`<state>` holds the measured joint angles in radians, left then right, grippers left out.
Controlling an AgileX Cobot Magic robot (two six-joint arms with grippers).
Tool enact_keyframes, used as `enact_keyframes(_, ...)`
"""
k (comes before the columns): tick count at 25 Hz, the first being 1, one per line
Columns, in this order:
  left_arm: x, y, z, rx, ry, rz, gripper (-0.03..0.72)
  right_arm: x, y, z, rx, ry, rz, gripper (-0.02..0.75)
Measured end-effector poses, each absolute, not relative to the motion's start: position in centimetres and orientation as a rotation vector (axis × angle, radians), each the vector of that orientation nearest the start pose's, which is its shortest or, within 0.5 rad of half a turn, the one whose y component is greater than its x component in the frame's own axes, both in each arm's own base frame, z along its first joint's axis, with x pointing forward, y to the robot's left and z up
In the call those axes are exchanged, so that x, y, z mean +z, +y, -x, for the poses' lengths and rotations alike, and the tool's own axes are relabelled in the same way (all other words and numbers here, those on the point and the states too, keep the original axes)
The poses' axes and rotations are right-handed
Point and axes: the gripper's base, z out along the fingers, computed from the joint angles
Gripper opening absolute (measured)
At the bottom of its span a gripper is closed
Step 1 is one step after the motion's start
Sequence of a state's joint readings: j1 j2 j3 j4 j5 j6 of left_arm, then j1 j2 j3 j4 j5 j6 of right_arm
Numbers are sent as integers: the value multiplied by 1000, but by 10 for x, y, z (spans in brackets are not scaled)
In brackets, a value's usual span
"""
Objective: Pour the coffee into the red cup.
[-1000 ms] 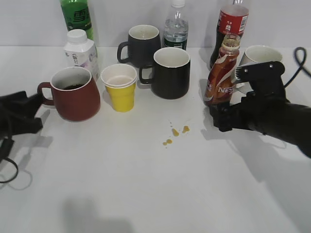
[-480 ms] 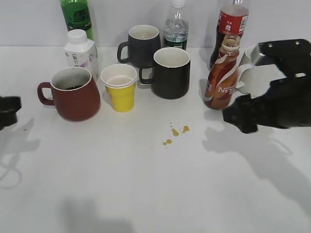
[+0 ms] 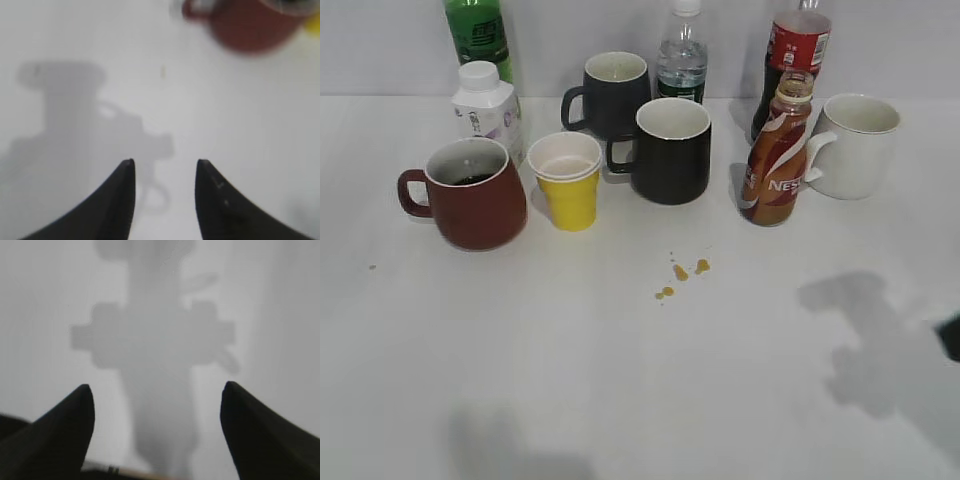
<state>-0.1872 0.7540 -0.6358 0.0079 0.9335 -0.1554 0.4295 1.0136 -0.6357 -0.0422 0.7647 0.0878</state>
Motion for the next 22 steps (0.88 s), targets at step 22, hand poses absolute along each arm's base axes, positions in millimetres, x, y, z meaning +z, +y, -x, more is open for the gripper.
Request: enact_keyframes(22, 282, 0, 8, -127, 2036, -216, 242, 278, -3, -9, 165, 2071, 428, 574)
